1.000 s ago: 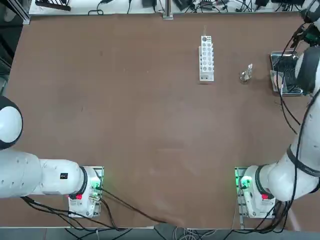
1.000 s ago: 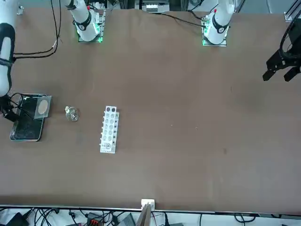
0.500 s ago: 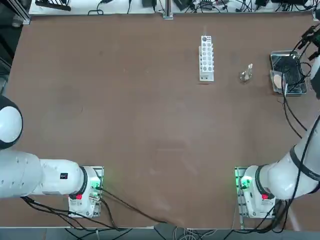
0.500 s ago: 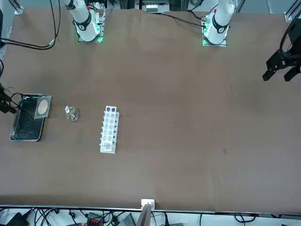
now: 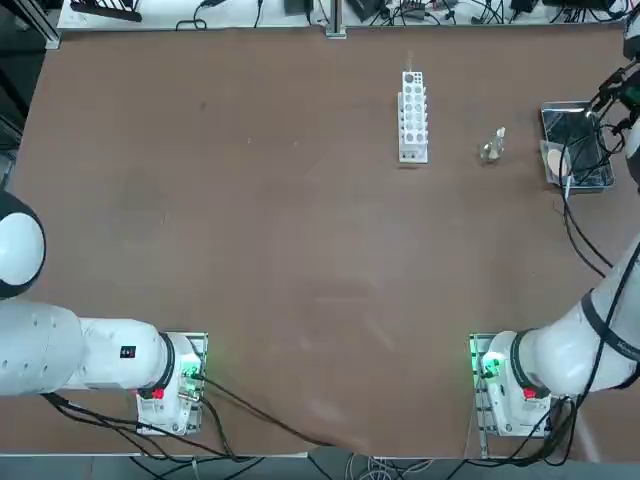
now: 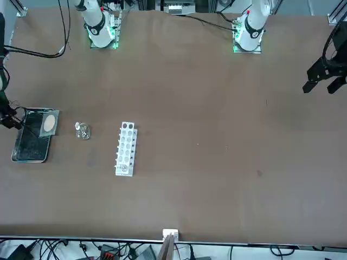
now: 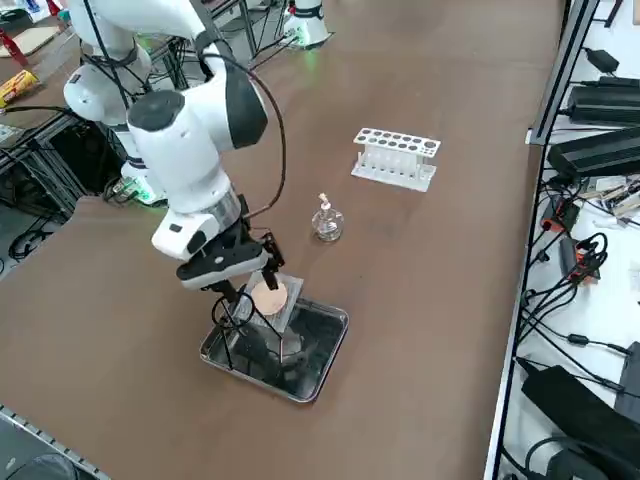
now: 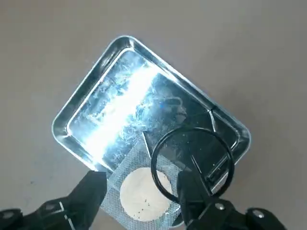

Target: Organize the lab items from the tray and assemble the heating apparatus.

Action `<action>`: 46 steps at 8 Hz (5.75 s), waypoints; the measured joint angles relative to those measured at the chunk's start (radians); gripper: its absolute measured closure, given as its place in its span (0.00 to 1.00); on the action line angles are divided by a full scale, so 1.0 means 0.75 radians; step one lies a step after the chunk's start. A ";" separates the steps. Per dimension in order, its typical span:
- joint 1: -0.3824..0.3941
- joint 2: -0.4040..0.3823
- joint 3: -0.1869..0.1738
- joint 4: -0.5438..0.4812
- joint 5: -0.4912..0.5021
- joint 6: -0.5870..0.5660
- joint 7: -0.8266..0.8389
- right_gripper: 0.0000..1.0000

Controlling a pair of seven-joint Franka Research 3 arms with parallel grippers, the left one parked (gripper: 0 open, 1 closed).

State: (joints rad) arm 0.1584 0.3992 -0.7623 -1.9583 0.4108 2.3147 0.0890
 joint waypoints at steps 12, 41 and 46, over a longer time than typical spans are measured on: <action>-0.081 0.106 0.059 -0.007 0.115 0.102 0.000 0.29; -0.085 0.083 0.060 0.009 0.127 0.045 0.000 0.68; -0.085 0.082 0.060 0.011 0.127 0.043 0.001 0.90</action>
State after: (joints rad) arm 0.0950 0.4610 -0.7172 -1.9502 0.5059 2.3472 0.0894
